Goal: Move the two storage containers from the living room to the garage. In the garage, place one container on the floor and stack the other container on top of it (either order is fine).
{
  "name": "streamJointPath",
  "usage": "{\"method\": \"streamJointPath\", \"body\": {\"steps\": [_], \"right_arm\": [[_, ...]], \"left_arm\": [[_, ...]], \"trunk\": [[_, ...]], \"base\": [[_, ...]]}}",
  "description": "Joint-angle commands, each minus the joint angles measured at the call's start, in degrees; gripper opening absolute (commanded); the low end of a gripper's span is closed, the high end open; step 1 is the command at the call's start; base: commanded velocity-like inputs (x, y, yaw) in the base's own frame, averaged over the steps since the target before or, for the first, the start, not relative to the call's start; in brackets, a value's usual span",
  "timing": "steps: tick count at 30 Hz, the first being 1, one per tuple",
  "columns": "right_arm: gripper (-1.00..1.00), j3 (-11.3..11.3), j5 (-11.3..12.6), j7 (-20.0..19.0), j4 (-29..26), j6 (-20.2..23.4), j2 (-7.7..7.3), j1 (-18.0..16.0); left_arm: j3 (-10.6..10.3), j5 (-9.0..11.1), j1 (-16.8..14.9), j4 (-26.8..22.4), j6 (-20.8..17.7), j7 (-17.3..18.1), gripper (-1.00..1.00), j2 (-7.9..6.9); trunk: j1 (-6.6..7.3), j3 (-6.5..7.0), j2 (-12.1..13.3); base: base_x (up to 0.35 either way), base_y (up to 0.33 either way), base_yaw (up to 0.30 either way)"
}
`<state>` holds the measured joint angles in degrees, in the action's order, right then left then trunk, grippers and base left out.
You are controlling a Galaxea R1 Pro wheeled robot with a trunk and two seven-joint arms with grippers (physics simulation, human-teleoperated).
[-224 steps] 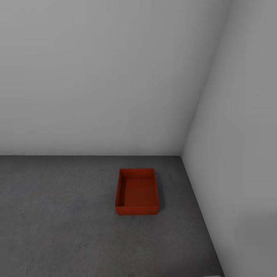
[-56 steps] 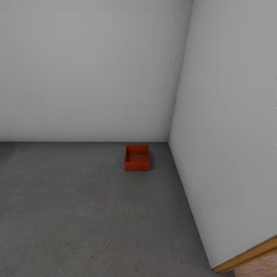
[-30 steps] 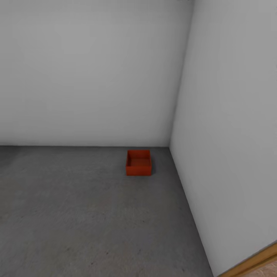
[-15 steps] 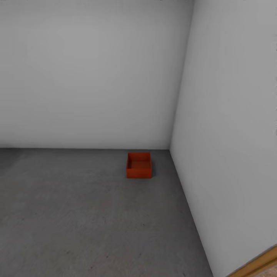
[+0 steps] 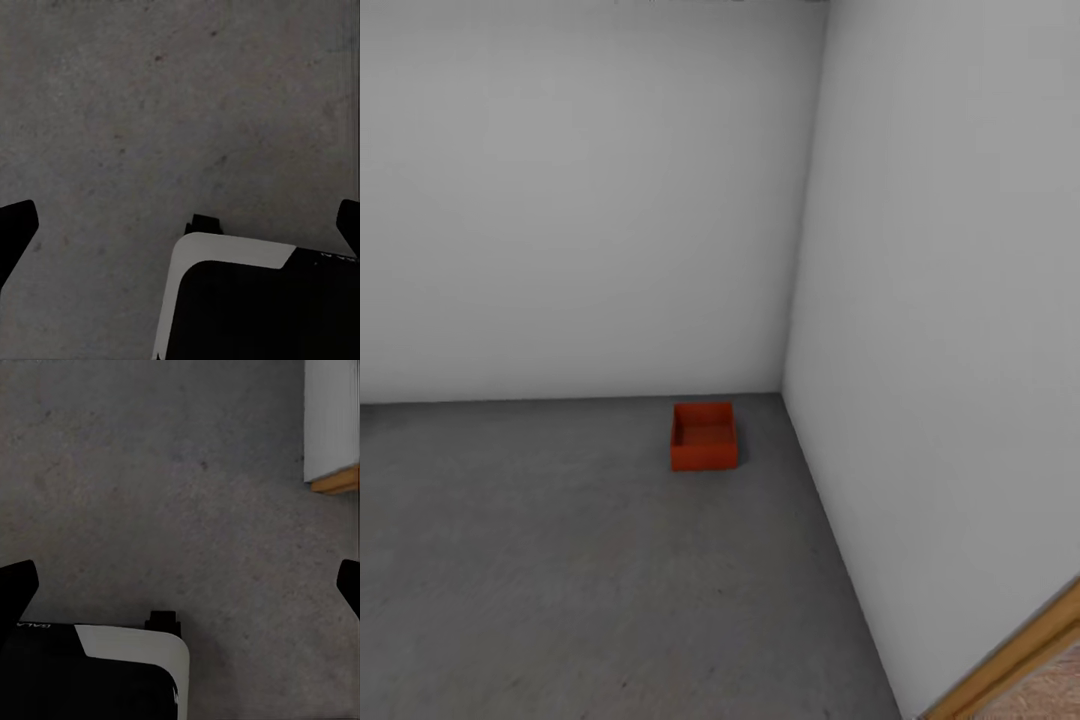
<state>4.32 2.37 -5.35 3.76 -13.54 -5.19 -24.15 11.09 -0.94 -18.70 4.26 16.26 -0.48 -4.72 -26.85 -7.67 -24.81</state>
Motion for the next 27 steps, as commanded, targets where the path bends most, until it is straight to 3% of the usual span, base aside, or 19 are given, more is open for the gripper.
{"method": "streamJointPath", "body": {"steps": [1,27], "right_arm": [[1.0,0.4,0.3,-0.2,0.3,-0.4,0.0,-0.1],[1.0,0.4,0.3,-0.2,0.3,-0.4,0.0,-0.1]], "left_arm": [[0.2,-0.1,-0.1,0.3,0.4,0.0,1.0,-0.03],[0.2,-0.1,-0.1,0.3,0.4,0.0,1.0,-0.03]], "trunk": [[-0.04,-0.04,-0.1],[-0.04,1.77,-0.1]], "base": [[0.0,0.0,-0.218],[0.0,0.0,-0.232]]}}
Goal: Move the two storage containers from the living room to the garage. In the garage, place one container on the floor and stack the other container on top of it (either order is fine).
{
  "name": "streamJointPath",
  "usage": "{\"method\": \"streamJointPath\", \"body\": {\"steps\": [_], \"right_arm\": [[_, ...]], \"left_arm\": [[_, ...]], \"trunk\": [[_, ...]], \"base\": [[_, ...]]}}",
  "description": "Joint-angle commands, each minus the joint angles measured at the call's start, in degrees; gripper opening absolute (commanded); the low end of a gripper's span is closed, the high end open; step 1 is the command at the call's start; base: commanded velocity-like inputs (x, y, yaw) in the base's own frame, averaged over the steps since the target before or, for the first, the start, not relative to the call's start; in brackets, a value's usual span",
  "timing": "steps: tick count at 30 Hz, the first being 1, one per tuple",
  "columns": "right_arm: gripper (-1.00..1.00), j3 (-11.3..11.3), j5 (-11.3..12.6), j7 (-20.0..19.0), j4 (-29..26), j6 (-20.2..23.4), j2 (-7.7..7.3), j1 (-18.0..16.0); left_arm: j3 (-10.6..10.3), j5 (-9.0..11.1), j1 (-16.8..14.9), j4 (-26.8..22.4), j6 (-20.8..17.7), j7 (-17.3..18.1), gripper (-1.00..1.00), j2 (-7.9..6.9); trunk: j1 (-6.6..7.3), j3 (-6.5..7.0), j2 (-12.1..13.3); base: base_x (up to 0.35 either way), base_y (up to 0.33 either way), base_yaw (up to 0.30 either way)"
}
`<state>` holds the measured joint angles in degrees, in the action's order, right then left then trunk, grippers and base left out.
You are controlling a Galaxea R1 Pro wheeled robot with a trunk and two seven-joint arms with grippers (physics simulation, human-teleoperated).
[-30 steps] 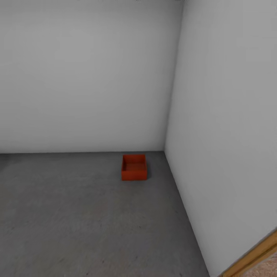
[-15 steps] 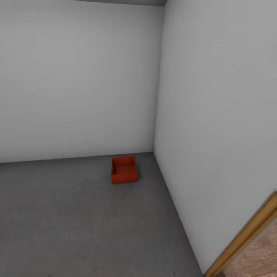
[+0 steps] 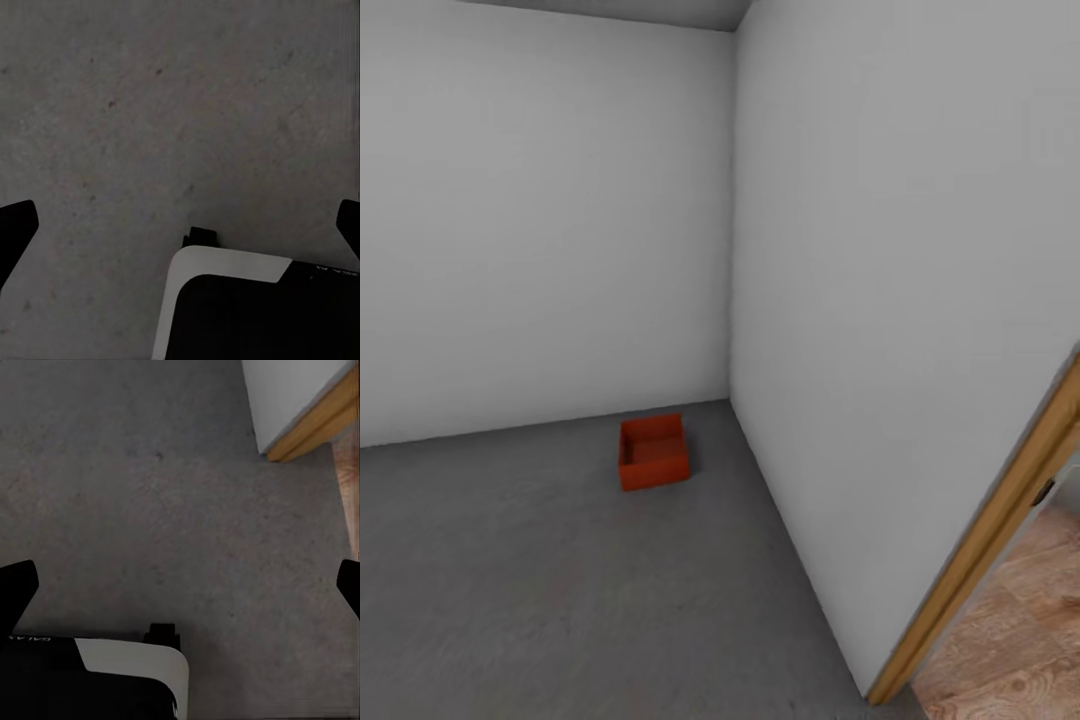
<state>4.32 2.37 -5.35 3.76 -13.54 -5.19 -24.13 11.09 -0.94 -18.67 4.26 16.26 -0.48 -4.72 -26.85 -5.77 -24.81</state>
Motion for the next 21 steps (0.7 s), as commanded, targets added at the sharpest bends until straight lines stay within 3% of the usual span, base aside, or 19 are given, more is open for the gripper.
{"method": "streamJointPath", "body": {"steps": [1,21], "right_arm": [[1.0,0.4,0.3,-0.2,0.3,-0.4,0.0,-0.1],[1.0,0.4,0.3,-0.2,0.3,-0.4,0.0,-0.1]], "left_arm": [[0.2,-0.1,-0.1,0.3,0.4,0.0,1.0,-0.03],[0.2,-0.1,-0.1,0.2,0.4,0.0,1.0,-0.08]], "trunk": [[-0.04,-0.06,-0.1],[-0.04,1.16,-0.1]], "base": [[0.0,0.0,-0.247],[0.0,0.0,-0.248]]}}
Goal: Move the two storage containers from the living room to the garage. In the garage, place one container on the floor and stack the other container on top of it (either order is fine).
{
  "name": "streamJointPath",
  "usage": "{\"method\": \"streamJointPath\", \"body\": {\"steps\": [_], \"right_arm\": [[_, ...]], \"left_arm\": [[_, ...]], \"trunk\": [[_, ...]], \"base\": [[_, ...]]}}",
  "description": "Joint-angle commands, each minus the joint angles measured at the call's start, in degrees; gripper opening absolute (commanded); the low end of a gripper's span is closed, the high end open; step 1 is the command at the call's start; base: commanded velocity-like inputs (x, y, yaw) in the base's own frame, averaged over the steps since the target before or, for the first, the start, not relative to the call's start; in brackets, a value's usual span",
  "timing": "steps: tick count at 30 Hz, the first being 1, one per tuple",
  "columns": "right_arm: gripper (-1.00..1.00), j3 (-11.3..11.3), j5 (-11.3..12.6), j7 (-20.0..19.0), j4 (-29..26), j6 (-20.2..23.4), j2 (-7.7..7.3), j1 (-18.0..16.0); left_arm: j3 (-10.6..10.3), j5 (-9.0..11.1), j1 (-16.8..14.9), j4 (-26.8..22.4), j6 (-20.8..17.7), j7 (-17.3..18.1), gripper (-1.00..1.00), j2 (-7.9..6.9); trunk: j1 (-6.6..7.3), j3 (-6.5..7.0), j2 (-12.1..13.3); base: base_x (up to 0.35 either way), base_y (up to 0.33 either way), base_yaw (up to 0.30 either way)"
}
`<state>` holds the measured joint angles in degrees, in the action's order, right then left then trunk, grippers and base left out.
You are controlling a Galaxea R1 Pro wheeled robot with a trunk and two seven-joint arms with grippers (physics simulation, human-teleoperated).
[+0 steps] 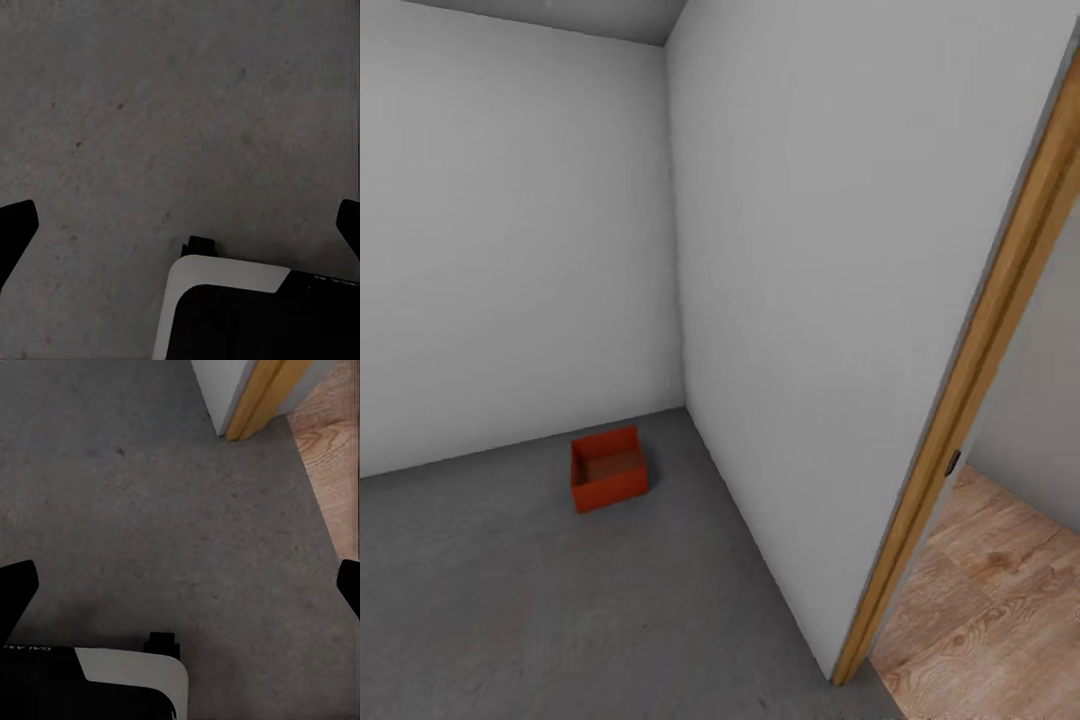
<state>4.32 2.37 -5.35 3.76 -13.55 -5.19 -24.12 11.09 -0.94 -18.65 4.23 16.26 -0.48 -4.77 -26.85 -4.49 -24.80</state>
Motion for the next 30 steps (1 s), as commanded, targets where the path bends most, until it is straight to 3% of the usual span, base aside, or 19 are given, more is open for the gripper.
{"method": "streamJointPath", "body": {"steps": [1,8,20,30], "right_arm": [[1.0,0.4,0.3,-0.2,0.3,-0.4,0.0,-0.1],[1.0,0.4,0.3,-0.2,0.3,-0.4,0.0,-0.1],[1.0,0.4,0.3,-0.2,0.3,-0.4,0.0,-0.1],[1.0,0.4,0.3,-0.2,0.3,-0.4,0.09,-0.1]], "left_arm": [[0.2,-0.1,-0.1,0.3,0.4,0.0,1.0,-0.03],[0.2,-0.1,-0.1,0.3,0.4,0.0,1.0,-0.06],[0.2,-0.1,-0.1,0.3,0.4,0.0,1.0,-0.06],[0.2,-0.1,-0.1,0.3,0.4,0.0,1.0,-0.05]], "trunk": [[-0.04,-0.06,-0.1],[-0.04,0.24,-0.1],[-0.04,0.28,-0.1],[-0.04,0.28,-0.1]], "base": [[0.0,0.0,-0.249],[0.0,0.0,-0.245],[0.0,0.0,-0.04],[0.0,0.0,-0.249]]}}
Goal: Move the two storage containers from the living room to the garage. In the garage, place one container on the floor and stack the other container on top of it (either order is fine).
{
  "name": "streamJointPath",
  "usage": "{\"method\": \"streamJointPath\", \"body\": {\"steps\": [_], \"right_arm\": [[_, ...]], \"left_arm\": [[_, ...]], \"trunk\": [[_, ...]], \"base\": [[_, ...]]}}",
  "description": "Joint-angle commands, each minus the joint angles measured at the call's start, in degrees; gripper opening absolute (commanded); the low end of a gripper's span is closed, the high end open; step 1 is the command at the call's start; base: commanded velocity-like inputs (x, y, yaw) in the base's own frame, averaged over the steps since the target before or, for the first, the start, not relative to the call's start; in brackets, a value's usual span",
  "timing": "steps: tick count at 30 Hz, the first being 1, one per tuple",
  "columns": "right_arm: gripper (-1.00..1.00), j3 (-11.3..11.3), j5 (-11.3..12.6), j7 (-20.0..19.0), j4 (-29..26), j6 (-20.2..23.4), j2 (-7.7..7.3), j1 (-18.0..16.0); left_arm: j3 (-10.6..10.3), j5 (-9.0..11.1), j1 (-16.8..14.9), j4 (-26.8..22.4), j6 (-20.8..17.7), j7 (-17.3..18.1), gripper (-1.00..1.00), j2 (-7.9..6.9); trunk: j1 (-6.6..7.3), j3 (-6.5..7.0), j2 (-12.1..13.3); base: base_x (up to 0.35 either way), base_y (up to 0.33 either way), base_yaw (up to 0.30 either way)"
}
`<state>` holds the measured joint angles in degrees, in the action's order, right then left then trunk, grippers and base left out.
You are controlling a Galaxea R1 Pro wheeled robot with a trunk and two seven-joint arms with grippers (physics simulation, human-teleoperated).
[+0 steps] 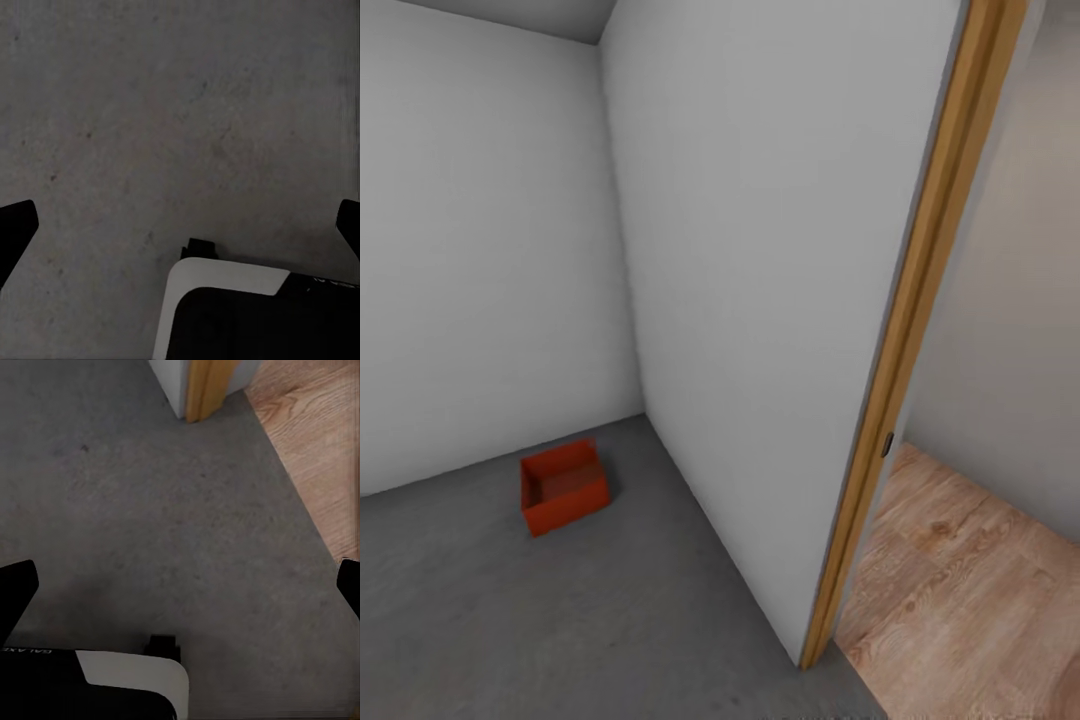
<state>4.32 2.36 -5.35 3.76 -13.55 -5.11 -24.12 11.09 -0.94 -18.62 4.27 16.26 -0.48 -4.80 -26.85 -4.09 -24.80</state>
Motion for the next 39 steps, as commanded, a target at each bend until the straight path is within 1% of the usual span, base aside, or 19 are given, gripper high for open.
{"method": "streamJointPath", "body": {"steps": [1,17,22,25,27,28,31,35,39], "right_arm": [[1.0,0.4,0.3,-0.2,0.3,-0.4,0.02,-0.2],[1.0,0.4,0.3,-0.2,0.3,-0.3,0.2,-0.1],[1.0,0.5,0.2,-0.2,0.3,-0.4,0.26,-0.1],[1.0,0.5,-0.7,-0.2,0.3,-0.5,0.27,-0.1],[1.0,0.5,-2.2,-0.4,0.3,-0.9,0.27,0.3],[1.0,0.6,-4.8,-0.8,0.3,-4.1,0.49,1.6],[1.0,0.6,-5.2,-0.9,0.3,-4.9,0.7,1.8],[1.0,0.6,-5.3,-0.9,0.3,-5.2,0.78,1.9],[1.0,0.5,-5.1,-0.9,0.3,-5.4,0.72,2.0]], "left_arm": [[0.2,-0.1,-0.1,0.2,0.4,0.0,1.0,-0.01],[0.3,-0.1,0.0,0.3,0.5,0.0,1.0,-0.03],[0.3,-0.1,0.0,0.2,0.4,0.0,1.0,-0.3],[0.3,-0.1,0.0,0.3,0.5,0.0,1.0,-0.05],[0.3,-0.2,0.1,0.3,0.8,0.0,1.0,0.06],[0.3,-0.1,0.8,0.3,4.9,-0.4,1.0,-0.14],[0.3,-0.1,1.2,0.3,6.2,-0.5,1.0,-0.13],[0.3,-0.1,1.4,0.3,6.7,-0.5,1.0,-0.27],[0.3,0.7,1.5,0.2,6.9,-0.5,1.0,-0.37]], "trunk": [[-0.04,-0.12,-0.1],[-0.04,-0.12,-0.1],[-0.04,-0.1,-0.1],[-0.04,-0.04,-0.1],[-0.04,0.02,-0.1],[-0.04,0.04,-0.1],[-0.04,0.1,-0.1],[-0.04,0.13,-0.1],[-0.04,0.14,-0.1]], "base": [[0.0,0.0,-0.272],[0.0,0.0,-0.273],[0.0,0.0,-0.273],[0.0,0.0,-0.273],[0.0,0.0,-0.273],[0.0,0.0,-0.273],[0.0,0.0,-0.273],[0.0,0.0,-0.273],[0.0,0.0,-0.274]]}}
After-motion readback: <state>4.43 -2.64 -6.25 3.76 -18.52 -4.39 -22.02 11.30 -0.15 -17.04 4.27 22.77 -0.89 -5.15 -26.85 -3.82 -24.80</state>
